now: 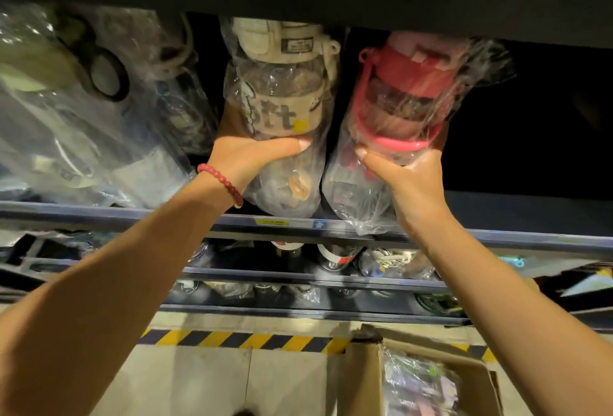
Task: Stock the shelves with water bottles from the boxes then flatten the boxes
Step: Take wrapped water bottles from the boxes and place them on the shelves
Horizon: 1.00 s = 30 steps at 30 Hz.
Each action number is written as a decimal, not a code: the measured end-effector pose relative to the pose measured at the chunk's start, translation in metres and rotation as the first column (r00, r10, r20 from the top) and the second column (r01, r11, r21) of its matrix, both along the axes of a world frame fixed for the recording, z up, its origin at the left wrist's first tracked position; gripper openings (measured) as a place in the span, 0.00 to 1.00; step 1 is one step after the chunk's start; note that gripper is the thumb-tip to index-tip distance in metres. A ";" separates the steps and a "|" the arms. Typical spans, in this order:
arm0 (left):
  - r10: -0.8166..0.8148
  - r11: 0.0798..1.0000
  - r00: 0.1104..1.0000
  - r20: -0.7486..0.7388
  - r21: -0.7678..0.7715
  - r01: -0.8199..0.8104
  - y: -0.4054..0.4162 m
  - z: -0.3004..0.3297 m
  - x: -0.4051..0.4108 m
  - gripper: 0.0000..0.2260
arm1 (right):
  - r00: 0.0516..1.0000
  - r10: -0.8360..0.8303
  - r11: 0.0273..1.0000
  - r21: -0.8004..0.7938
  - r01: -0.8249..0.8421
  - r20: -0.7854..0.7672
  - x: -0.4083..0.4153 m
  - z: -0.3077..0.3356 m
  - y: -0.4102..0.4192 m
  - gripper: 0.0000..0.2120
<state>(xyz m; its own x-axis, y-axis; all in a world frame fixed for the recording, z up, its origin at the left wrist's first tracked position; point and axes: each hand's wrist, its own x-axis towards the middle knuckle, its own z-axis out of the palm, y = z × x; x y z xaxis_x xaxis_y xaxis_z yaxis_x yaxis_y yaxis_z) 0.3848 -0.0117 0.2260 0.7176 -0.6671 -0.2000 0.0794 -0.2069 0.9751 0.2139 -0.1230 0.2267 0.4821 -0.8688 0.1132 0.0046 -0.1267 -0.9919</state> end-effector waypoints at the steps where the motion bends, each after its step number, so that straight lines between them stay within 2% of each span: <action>1: -0.016 1.000 1.000 0.015 -0.022 0.017 0.002 -0.001 0.001 0.20 | 1.000 0.014 1.000 -0.011 -0.015 -0.016 0.001 0.002 0.001 0.07; 3: -0.058 0.996 0.994 0.090 -0.068 0.065 0.007 0.002 -0.001 0.13 | 0.998 0.045 0.997 -0.053 -0.048 -0.045 0.003 0.004 0.003 0.08; 7: -0.097 0.981 0.975 0.199 -0.144 0.127 0.017 0.002 -0.006 0.08 | 0.993 0.078 0.982 -0.165 -0.092 -0.090 0.004 0.005 0.007 0.13; 9: -0.131 0.980 0.954 0.271 -0.110 0.166 0.022 -0.001 -0.005 0.14 | 0.989 0.096 0.976 -0.185 -0.115 -0.111 0.003 0.005 0.006 0.14; 11: -0.159 0.982 0.927 0.339 -0.038 0.183 0.027 -0.006 -0.003 0.27 | 0.986 0.116 0.974 -0.180 -0.137 -0.120 0.002 0.006 0.003 0.14; 13: -0.136 0.990 0.894 0.427 0.082 0.112 0.031 -0.010 -0.006 0.43 | 0.983 0.136 0.974 -0.163 -0.155 -0.121 0.002 0.007 0.001 0.14; 14: -0.127 0.989 0.883 0.453 0.124 0.078 0.033 -0.011 -0.009 0.46 | 0.983 0.144 0.976 -0.146 -0.160 -0.115 0.002 0.007 0.000 0.14; 18: -0.088 0.992 0.899 0.429 0.119 0.040 0.033 -0.014 -0.019 0.41 | 0.978 0.170 0.979 -0.092 -0.182 -0.123 0.001 0.001 -0.002 0.18; 22: -0.065 0.990 0.871 0.486 0.139 -0.003 0.031 -0.023 -0.023 0.44 | 0.960 0.234 0.968 -0.058 -0.245 -0.154 -0.006 -0.002 -0.003 0.14; 27: -0.048 0.996 0.905 0.423 0.092 0.010 0.025 -0.026 -0.020 0.44 | 0.925 0.285 0.950 -0.056 -0.308 -0.252 -0.014 0.004 -0.006 0.13; 30: -0.053 0.996 0.913 0.404 0.090 0.018 0.021 -0.024 -0.018 0.43 | 0.902 0.281 0.948 -0.051 -0.314 -0.327 -0.018 -0.005 -0.006 0.20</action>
<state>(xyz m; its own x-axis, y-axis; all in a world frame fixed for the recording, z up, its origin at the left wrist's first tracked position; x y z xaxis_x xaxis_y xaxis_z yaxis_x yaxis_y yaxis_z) 0.3668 0.0091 0.2016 0.7246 -0.6875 0.0478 -0.3278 -0.2828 0.9014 0.1954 -0.1294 0.2217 0.7410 -0.6714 -0.0064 -0.2492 -0.2662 -0.9311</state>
